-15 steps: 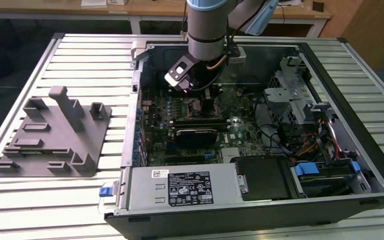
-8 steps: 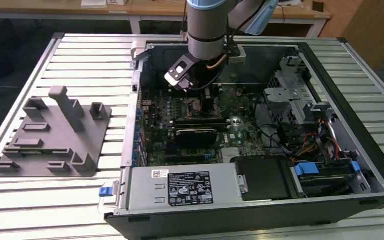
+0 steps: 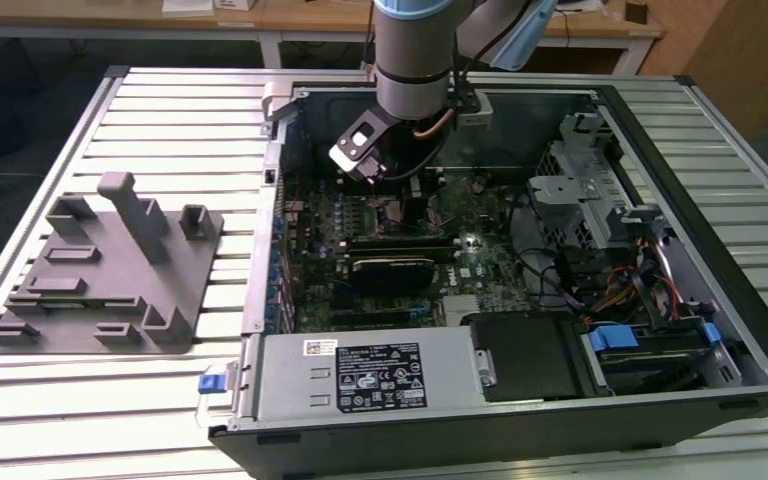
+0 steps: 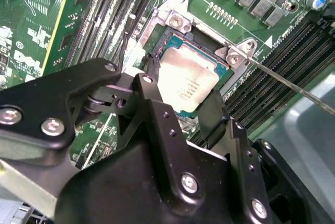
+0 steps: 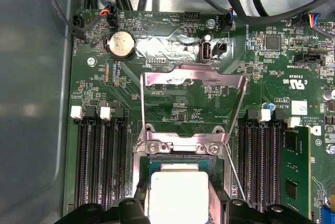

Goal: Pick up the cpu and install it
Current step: 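Place the cpu into insertion slot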

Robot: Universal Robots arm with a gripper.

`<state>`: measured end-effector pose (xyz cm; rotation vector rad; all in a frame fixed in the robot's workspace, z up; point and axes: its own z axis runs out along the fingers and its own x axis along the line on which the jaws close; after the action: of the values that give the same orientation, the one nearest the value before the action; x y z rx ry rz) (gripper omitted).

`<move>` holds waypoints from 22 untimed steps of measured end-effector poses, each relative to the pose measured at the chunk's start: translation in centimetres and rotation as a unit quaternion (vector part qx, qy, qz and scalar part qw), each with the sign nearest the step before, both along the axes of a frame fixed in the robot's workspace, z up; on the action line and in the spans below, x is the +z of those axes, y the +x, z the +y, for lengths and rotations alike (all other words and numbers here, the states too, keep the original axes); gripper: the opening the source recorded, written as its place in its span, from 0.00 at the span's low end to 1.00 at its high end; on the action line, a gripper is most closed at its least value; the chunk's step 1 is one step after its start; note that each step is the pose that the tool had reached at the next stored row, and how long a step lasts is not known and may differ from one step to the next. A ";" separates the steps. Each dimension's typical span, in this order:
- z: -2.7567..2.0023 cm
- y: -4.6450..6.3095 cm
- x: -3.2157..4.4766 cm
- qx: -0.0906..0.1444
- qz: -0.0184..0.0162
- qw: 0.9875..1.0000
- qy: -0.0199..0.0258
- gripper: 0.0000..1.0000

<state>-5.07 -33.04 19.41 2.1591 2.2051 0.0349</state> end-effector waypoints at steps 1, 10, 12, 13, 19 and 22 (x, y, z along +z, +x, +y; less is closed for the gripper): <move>0.00 0.0 0.00 0.000 0.000 1.000 0.000 0.53; 0.00 0.0 0.06 -0.001 0.000 1.000 -0.001 0.53; 0.00 0.0 0.06 -0.004 0.000 1.000 -0.003 0.53; 0.00 0.0 0.07 -0.006 0.000 1.000 -0.004 0.53; 0.01 0.0 0.04 -0.009 0.000 1.000 -0.005 0.53; 0.00 0.2 0.02 -0.009 0.000 1.000 -0.005 0.53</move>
<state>-4.88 -33.04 19.43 2.1728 2.1820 0.0233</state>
